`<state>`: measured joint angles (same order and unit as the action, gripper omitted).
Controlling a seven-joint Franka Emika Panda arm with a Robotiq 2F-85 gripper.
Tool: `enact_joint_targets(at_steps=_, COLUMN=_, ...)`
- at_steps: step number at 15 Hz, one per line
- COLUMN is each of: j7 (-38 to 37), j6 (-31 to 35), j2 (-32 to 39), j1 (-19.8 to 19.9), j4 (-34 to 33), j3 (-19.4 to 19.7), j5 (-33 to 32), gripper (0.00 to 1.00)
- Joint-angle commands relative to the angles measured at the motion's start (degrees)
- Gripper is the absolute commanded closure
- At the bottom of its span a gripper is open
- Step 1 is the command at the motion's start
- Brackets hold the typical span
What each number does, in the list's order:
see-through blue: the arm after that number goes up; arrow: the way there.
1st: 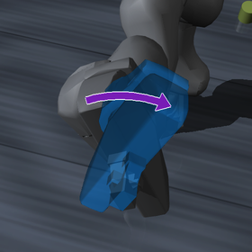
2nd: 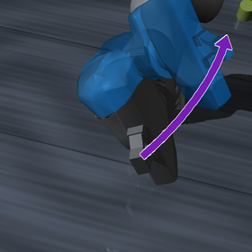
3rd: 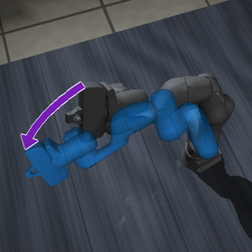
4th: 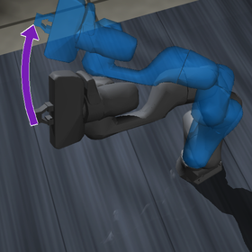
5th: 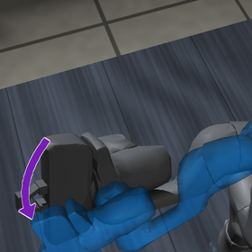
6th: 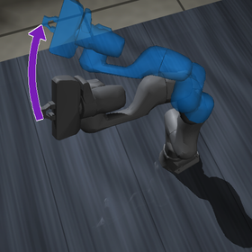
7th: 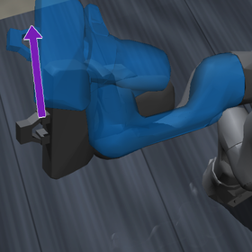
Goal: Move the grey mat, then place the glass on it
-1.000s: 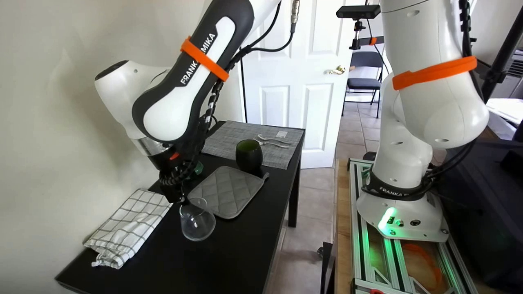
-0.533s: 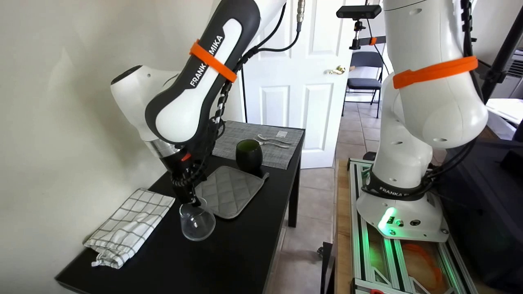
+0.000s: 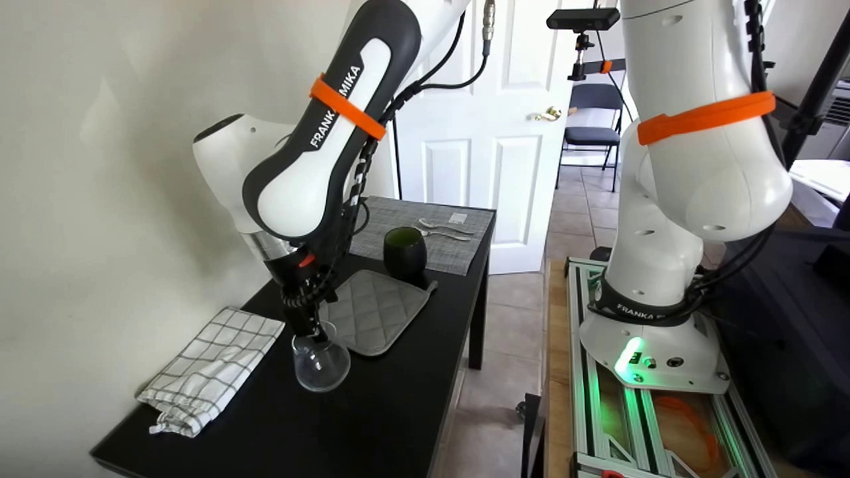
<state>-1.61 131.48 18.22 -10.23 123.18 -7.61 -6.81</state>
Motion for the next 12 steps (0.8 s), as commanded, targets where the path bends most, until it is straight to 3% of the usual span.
enact_joint_targets(at_steps=1, j7=1.63, j6=2.23, j2=0.49, j1=0.78, j4=1.02, j3=-0.58, j5=2.43, gripper=0.15)
enact_joint_targets(at_steps=2, j7=1.63, j6=2.29, j2=0.59, j1=0.76, j4=1.01, j3=-0.54, j5=2.6, gripper=0.3)
enact_joint_targets(at_steps=8, j7=1.06, j6=3.1, j2=1.09, j1=0.74, j4=1.01, j3=-0.33, j5=2.7, gripper=0.79)
enact_joint_targets(at_steps=11, j7=0.9, j6=3.21, j2=1.19, j1=0.78, j4=0.99, j3=-0.26, j5=2.63, gripper=0.99)
enact_joint_targets(at_steps=12, j7=0.88, j6=3.21, j2=1.15, j1=0.8, j4=1.01, j3=-0.25, j5=2.61, gripper=1.0)
